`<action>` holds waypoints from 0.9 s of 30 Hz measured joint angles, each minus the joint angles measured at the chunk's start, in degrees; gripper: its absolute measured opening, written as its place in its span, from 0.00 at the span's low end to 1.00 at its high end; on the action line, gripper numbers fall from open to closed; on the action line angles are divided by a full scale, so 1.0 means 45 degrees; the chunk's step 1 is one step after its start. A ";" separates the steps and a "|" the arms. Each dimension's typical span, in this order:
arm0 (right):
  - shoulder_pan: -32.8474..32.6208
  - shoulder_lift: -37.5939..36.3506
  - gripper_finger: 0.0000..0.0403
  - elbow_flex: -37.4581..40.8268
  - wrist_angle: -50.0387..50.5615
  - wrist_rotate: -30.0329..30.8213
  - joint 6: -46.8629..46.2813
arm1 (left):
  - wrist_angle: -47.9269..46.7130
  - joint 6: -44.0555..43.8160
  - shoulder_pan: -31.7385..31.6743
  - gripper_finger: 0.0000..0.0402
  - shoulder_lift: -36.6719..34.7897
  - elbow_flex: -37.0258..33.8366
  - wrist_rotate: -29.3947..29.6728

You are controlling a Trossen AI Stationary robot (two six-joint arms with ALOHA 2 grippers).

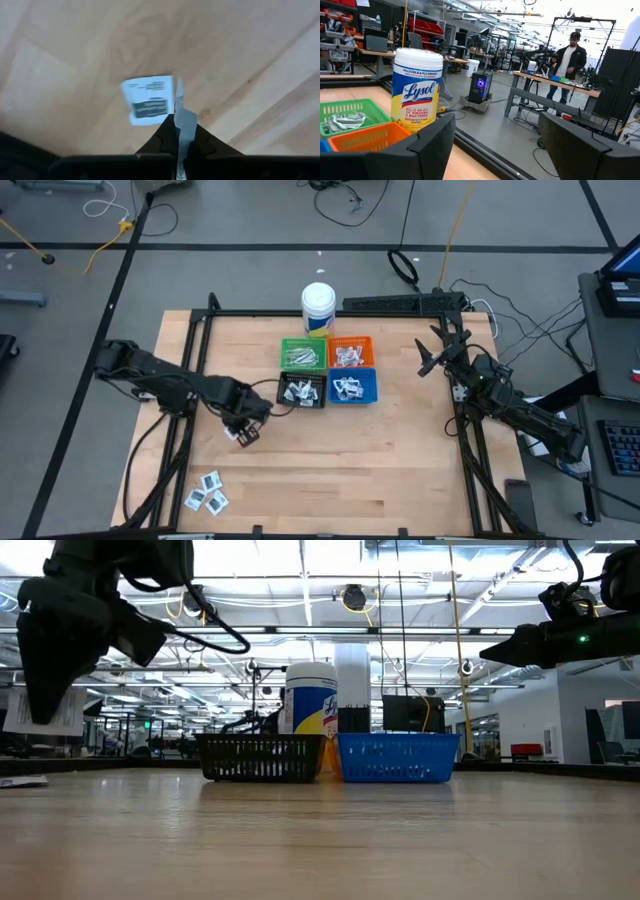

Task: Pick & Place First Aid Supplies
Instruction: Put the black towelette pack into the black basket

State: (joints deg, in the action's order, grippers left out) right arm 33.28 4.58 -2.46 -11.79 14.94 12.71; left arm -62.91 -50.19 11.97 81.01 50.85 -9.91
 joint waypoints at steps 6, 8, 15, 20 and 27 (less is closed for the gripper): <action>0.0004 -0.0004 0.69 0.0001 0.0000 -0.0004 0.0000 | -0.1002 0.1551 -0.1360 0.01 0.0169 0.0595 0.0376; 0.0000 -0.0003 0.69 0.0002 0.0000 -0.0002 0.0000 | -0.1178 0.2282 -0.1861 0.01 0.0514 0.1147 0.0652; 0.0002 0.0000 0.69 0.0000 0.0000 -0.0005 0.0000 | -0.2113 0.5560 -0.3255 0.01 0.2100 0.3440 0.1237; 0.0000 -0.0001 0.69 0.0002 0.0000 -0.0003 0.0000 | -0.2404 0.7917 -0.3870 0.01 0.3444 0.5293 0.1571; 0.0000 -0.0001 0.69 0.0002 0.0000 0.0000 0.0000 | -0.2406 1.0177 -0.4414 0.01 0.5441 0.8098 0.1689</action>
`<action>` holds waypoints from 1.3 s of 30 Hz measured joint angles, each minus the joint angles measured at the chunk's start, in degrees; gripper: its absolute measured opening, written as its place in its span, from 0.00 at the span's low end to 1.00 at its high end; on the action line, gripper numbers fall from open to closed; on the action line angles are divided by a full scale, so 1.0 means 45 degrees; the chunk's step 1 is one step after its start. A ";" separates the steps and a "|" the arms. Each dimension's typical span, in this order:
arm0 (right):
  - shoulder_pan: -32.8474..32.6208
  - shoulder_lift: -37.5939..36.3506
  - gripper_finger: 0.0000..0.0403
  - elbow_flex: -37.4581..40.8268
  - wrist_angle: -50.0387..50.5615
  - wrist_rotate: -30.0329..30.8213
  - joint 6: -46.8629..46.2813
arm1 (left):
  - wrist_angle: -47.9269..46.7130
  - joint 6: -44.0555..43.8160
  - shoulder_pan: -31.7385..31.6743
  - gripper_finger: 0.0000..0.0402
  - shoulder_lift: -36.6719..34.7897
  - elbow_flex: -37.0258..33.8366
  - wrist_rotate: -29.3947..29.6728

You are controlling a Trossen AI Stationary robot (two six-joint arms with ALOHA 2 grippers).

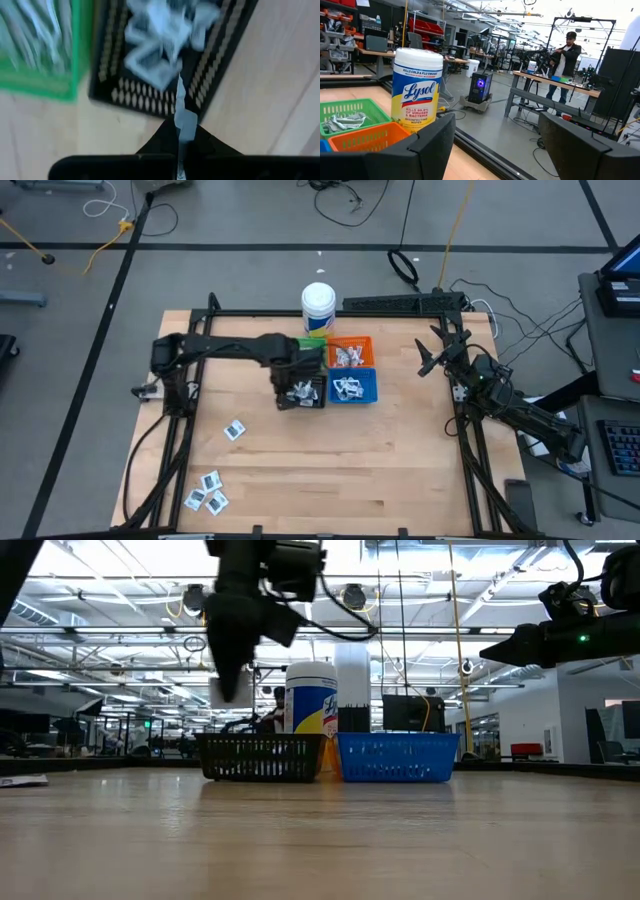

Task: Pick & Place First Aid Supplies
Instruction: Put the black towelette pack into the black basket

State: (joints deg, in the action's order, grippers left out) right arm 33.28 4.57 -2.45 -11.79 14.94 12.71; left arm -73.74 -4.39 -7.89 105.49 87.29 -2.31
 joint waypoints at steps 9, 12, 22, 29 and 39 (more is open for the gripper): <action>0.0004 0.0001 0.69 0.0002 0.0000 -0.0004 0.0000 | -0.0135 0.0593 -0.0250 0.00 0.1888 0.1825 0.0202; 0.0003 -0.0002 0.69 0.0001 0.0000 -0.0003 0.0000 | 0.0048 0.0559 -0.0217 0.01 0.2342 0.1820 0.0348; 0.0002 -0.0002 0.69 -0.0002 0.0000 -0.0002 0.0000 | 0.0180 -0.0187 -0.0217 0.07 0.2758 0.1815 0.0652; 0.0002 0.0001 0.69 -0.0002 0.0000 -0.0005 0.0000 | 0.0161 -0.0582 -0.0217 0.30 0.2758 0.1815 0.0633; 0.0001 -0.0004 0.69 0.0002 0.0000 -0.0004 0.0000 | -0.0400 -0.3002 -0.0470 0.60 0.2169 0.2010 0.0519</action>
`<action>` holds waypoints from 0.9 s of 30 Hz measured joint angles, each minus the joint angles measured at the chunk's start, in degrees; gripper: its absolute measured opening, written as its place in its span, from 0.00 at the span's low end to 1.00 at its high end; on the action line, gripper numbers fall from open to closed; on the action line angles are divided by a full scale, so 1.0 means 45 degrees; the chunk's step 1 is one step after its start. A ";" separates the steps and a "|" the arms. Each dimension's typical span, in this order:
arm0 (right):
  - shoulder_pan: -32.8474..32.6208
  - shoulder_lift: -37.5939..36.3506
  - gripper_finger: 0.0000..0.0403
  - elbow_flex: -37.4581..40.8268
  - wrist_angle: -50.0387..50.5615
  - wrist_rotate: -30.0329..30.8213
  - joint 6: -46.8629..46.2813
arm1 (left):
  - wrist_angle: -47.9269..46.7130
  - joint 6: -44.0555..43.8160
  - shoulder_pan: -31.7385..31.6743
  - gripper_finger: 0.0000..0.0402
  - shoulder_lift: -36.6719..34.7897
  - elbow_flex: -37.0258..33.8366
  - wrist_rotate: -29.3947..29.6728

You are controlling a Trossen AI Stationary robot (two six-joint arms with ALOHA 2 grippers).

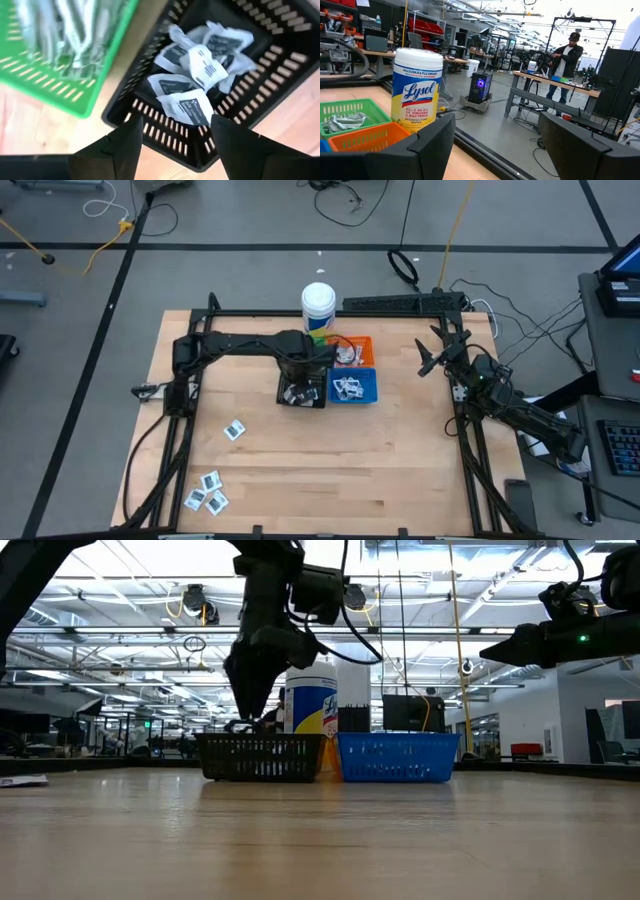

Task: Pick & Place First Aid Supplies
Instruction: Put the black towelette pack into the black basket

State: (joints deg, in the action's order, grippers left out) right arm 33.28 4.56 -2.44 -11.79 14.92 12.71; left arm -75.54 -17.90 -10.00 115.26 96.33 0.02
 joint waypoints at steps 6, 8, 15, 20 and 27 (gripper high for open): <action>0.0000 0.0005 0.69 0.0000 0.0000 0.0000 0.0000 | -0.0029 -0.3118 -0.0091 0.62 -0.0540 -0.0082 0.0002; -0.0001 0.0005 0.69 0.0001 0.0000 0.0000 0.0000 | 0.0272 -0.3834 -0.0063 0.62 -0.0758 -0.0471 -0.0003; 0.0000 0.0005 0.69 -0.0004 -0.0004 -0.0001 0.0000 | 0.1390 -0.4858 0.0640 0.62 -0.2320 -0.2903 -0.0148; 0.0000 0.0003 0.69 -0.0002 -0.0010 0.0003 0.0000 | 0.1529 -0.5698 0.1243 0.62 -0.3827 -0.4727 -0.0111; -0.0001 0.0005 0.69 0.0000 -0.0008 -0.0001 0.0000 | 0.1574 -0.6451 0.2386 0.62 -0.5506 -0.6998 -0.0659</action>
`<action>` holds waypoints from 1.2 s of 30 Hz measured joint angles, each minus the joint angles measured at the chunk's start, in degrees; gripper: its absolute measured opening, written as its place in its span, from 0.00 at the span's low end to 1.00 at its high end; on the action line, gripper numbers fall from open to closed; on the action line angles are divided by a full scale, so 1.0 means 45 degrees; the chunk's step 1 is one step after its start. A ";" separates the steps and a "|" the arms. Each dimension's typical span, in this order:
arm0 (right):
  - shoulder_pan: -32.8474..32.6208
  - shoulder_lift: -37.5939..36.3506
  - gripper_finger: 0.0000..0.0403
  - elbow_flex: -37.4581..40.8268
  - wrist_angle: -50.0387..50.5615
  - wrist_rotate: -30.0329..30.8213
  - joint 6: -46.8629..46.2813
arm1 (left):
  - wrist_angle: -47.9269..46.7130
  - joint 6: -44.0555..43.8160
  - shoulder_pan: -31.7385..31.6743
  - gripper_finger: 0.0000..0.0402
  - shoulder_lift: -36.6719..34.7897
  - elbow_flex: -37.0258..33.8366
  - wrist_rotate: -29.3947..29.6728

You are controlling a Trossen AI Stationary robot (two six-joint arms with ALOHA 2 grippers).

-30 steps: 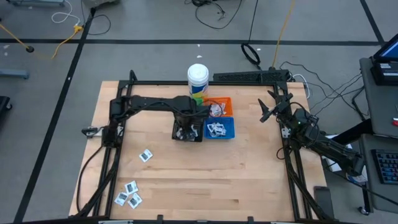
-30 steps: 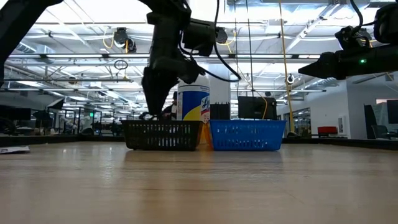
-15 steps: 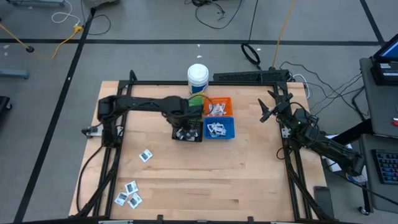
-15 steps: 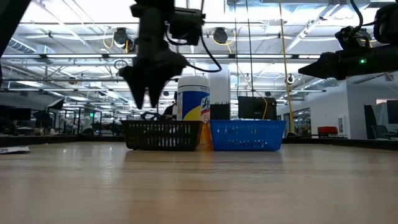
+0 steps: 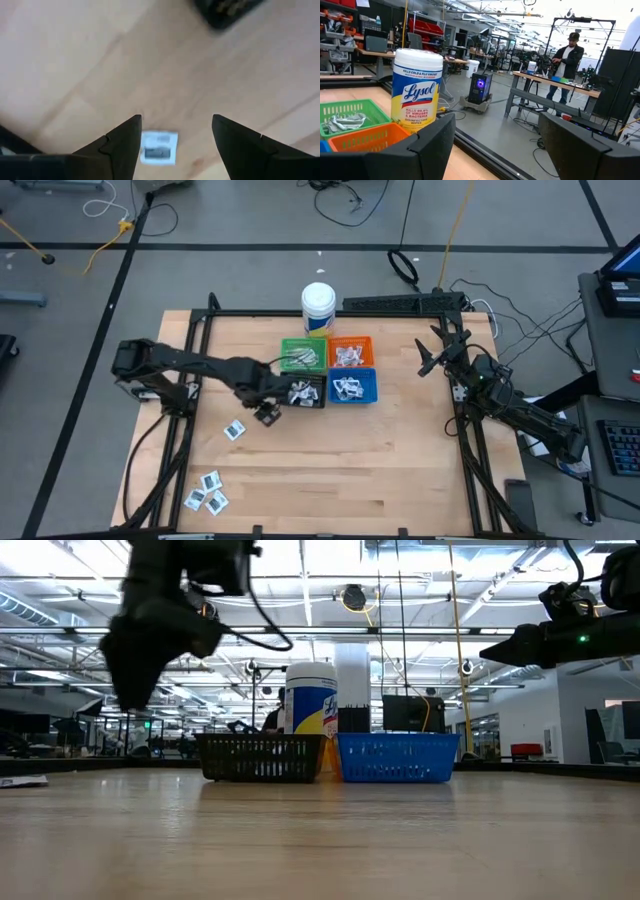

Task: Pick & Place First Aid Supplies
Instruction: Put the black towelette pack into the black basket

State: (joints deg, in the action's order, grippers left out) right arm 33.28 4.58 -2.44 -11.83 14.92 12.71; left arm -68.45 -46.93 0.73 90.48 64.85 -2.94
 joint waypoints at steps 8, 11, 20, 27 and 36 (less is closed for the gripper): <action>0.0000 0.0000 0.69 0.0001 0.0003 0.0000 0.0000 | 0.0595 -0.1286 0.1255 0.62 -0.1448 -0.2034 -0.0802; 0.0003 -0.0005 0.69 0.0001 0.0008 0.0003 0.0000 | 0.0645 -0.1913 0.1777 0.62 -0.1833 -0.2608 -0.0927; 0.0000 -0.0005 0.69 -0.0004 0.0008 0.0005 0.0000 | 0.1937 -0.3093 0.3103 0.62 -0.1980 -0.4078 -0.1637; 0.0001 -0.0001 0.69 0.0000 0.0003 0.0005 0.0000 | 0.3520 -0.3419 0.3458 0.62 -0.1986 -0.5219 -0.1738; 0.0000 -0.0004 0.69 -0.0004 0.0008 0.0005 0.0000 | 0.4692 -0.3189 0.3453 0.60 -0.2015 -0.6245 -0.1759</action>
State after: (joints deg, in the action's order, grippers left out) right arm 33.28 4.56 -2.46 -11.79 14.94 12.71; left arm -47.34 -61.28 16.27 81.41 36.74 -10.86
